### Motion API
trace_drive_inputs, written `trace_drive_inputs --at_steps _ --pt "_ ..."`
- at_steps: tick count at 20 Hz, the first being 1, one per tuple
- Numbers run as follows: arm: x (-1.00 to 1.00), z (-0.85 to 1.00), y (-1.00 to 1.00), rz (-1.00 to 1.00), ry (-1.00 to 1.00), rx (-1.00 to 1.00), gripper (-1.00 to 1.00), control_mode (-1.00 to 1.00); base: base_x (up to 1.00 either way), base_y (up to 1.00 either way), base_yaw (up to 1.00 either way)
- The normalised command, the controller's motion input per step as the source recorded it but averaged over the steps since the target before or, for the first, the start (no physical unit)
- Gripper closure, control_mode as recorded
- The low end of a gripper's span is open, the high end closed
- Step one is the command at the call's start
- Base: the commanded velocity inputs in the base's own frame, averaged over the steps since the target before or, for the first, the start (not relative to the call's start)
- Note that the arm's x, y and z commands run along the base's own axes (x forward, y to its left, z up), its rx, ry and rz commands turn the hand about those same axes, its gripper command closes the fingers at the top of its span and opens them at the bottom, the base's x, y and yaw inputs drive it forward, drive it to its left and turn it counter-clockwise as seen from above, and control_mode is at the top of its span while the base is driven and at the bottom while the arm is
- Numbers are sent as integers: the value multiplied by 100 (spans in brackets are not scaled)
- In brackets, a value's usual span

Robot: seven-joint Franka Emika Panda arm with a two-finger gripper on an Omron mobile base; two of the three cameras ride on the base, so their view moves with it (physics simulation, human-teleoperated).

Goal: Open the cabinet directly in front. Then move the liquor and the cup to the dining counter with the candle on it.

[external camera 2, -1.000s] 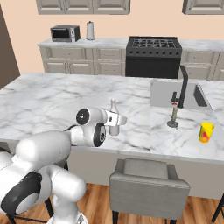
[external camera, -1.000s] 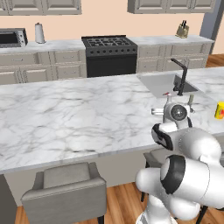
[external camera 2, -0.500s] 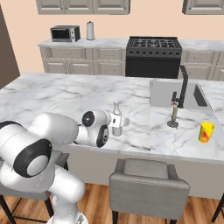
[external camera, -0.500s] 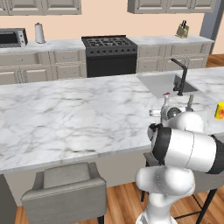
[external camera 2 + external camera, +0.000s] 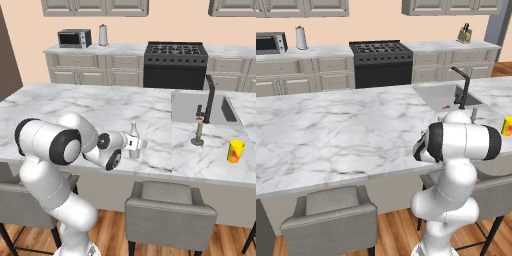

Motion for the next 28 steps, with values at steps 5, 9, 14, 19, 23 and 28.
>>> trace_drive_inputs --at_steps 5,9,14,19,23,28 --pt "7 -17 -1 0 -3 0 100 -100 0 0 0" --pt "3 -15 0 0 0 0 100 -100 0 0 0" --pt "5 -10 0 0 0 0 100 -100 0 0 0" --pt "0 0 0 0 0 0 -100 -100 0 0 0" --pt "0 2 0 -1 0 0 -100 -100 0 0 0" --pt "1 47 1 -9 10 0 -100 -100 0 0 0"
